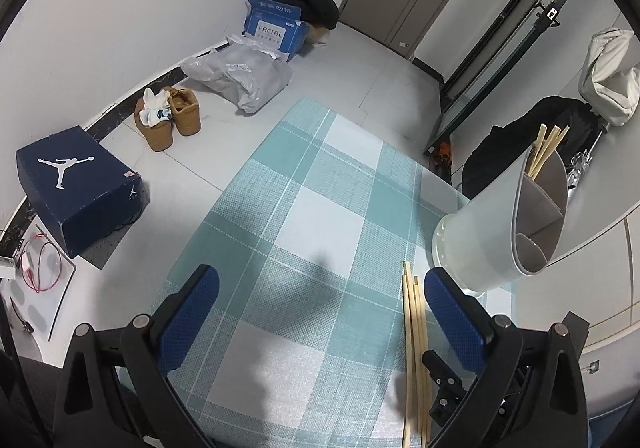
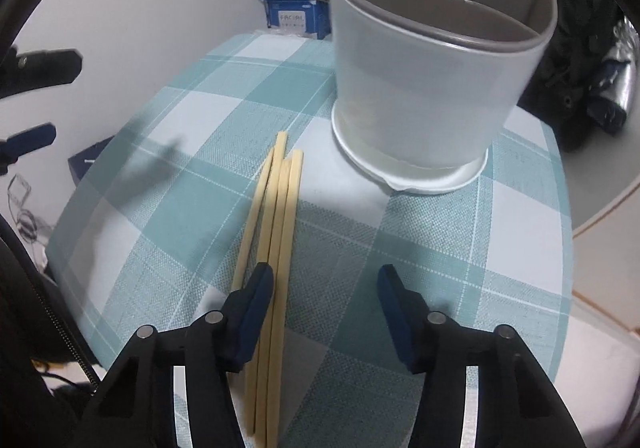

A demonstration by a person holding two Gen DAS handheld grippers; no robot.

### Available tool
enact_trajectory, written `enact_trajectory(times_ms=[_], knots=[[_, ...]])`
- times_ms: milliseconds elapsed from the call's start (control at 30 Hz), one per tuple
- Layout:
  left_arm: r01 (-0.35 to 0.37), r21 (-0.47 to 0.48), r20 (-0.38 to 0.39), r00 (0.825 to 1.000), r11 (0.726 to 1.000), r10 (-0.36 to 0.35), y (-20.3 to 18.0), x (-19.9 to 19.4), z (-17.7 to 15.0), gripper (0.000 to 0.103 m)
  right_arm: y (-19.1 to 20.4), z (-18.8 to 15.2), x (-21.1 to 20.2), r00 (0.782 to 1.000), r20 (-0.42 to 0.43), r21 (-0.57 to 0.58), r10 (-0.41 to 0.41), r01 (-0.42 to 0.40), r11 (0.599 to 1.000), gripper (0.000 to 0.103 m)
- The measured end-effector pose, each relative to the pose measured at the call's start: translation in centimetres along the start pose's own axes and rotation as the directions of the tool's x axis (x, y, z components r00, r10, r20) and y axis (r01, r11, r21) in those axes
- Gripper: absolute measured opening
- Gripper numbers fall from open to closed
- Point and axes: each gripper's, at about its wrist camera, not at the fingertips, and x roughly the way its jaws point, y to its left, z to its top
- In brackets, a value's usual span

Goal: Organize utensils
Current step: 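Lower the right gripper to the chopstick pile and grasp one chopstick, then lift the chopstick with the right gripper while the left gripper grasps another chopstick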

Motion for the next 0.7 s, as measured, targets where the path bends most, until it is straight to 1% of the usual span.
enact_trajectory(times_ms=[33, 100, 167, 333, 400, 433, 467, 500, 533, 600, 700], knots=[[0.001, 0.000, -0.001, 1.000, 1.000, -0.001, 0.0, 0.0, 0.0, 0.101, 0.0, 0.0, 0.0, 1.000, 0.000, -0.001, -0.002, 0.002, 1.000, 0.045], [0.002, 0.000, -0.002, 1.000, 1.000, -0.002, 0.0, -0.1, 0.0, 0.101, -0.1, 0.0, -0.1, 1.000, 0.001, 0.004, -0.008, 0.008, 1.000, 0.042], [-0.001, 0.001, -0.004, 1.000, 1.000, 0.001, 0.1, -0.1, 0.0, 0.101, -0.1, 0.0, -0.1, 1.000, -0.011, 0.011, -0.003, 0.003, 1.000, 0.034], [-0.006, -0.011, -0.002, 1.000, 1.000, 0.006, 0.4, -0.2, 0.2, 0.101, 0.6, -0.2, 0.0, 0.999, -0.002, -0.028, -0.034, 0.034, 0.999, 0.033], [-0.016, -0.006, 0.005, 1.000, 1.000, 0.016, 0.4, -0.3, 0.2, 0.101, 1.0, 0.0, 0.3, 1.000, -0.002, -0.034, -0.027, 0.027, 0.999, 0.030], [-0.019, -0.005, 0.004, 1.000, 1.000, 0.019, 0.4, -0.3, 0.2, 0.101, 1.1, 0.2, 0.3, 1.000, -0.002, -0.037, -0.018, 0.018, 0.999, 0.026], [-0.017, -0.004, -0.001, 1.000, 1.000, 0.017, 0.4, -0.2, 0.2, 0.101, 1.3, 0.3, 0.4, 1.000, -0.001, -0.046, -0.003, 0.003, 0.999, 0.018], [-0.015, -0.002, -0.005, 1.000, 1.000, 0.015, 0.4, -0.2, 0.2, 0.101, 1.5, 0.4, 0.5, 1.000, -0.004, -0.059, 0.008, -0.008, 0.998, 0.015], [-0.017, -0.002, -0.006, 1.000, 1.000, 0.017, 0.5, -0.2, 0.2, 0.101, 1.7, 0.7, 0.7, 1.000, -0.009, -0.064, 0.015, -0.015, 0.998, 0.006], [-0.024, -0.009, -0.002, 1.000, 1.000, 0.024, 0.7, -0.3, 0.2, 0.101, 1.6, 0.7, 0.7, 0.998, -0.029, -0.056, 0.050, -0.052, 0.997, 0.006], [-0.023, -0.024, 0.002, 1.000, 0.999, 0.023, 0.9, -0.5, 0.3, 0.101, 0.9, 0.1, 0.2, 0.995, -0.065, -0.046, 0.074, -0.077, 0.996, 0.005]])
